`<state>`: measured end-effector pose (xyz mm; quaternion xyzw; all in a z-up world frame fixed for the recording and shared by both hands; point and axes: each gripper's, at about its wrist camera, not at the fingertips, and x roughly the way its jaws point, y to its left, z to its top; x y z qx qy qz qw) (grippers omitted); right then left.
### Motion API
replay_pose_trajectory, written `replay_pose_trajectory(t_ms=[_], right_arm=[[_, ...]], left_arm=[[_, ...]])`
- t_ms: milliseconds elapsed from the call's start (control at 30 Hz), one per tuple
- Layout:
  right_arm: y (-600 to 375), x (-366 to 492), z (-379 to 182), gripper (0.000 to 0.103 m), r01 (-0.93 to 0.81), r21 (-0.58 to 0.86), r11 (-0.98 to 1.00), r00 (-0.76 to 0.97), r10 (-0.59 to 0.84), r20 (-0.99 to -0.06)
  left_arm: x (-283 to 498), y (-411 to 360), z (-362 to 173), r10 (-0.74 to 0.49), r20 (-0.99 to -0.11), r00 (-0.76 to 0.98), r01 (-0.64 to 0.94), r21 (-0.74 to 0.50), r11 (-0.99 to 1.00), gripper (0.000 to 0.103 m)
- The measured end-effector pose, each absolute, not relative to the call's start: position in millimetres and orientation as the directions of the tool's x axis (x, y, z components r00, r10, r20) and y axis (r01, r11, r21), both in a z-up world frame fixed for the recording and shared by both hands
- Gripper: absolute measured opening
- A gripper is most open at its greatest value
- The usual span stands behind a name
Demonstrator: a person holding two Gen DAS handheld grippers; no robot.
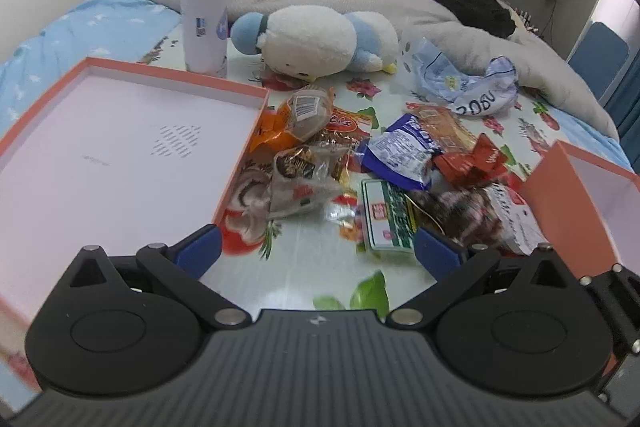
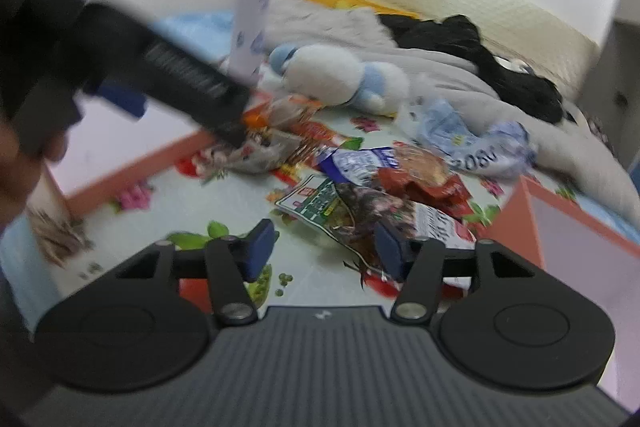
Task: Organize snacks
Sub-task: 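Grasp the printed shrimp-snack bag with the right tool while the left tool grasps the clear chocolate bag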
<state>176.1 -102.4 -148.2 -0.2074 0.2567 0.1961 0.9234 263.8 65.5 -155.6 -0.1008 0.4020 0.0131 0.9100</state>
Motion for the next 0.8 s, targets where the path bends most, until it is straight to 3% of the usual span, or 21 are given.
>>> replay_pose_trajectory(t_ms=[200, 267, 433, 667, 800], right_arm=[[-72, 209, -180, 0.04, -0.518, -0.442, 0.733, 0.792, 0.216, -0.571], [-61, 219, -189, 0.032, -0.531, -0.504, 0.681, 0.796, 0.195, -0.574], [-45, 236, -212, 0.031, -0.558, -0.593, 0.581, 0.795, 0.169, -0.582], [-38, 239, -232, 0.029, -0.559, -0.647, 0.517, 0.803, 0.144, -0.579], [-37, 237, -228, 0.023, -0.581, -0.618, 0.531, 0.783, 0.156, -0.602]], left_arm=[[308, 67, -183, -0.037, -0.747, 0.664, -0.101, -0.138, 0.985, 0.103], [319, 69, -189, -0.026, -0.739, 0.673, -0.097, -0.123, 0.988, 0.103], [338, 78, -201, -0.063, -0.744, 0.666, -0.073, -0.149, 0.986, 0.102], [358, 76, -225, -0.072, -0.765, 0.64, -0.05, -0.135, 0.99, 0.088], [364, 77, -236, -0.08, -0.771, 0.632, -0.049, -0.143, 0.989, 0.073]])
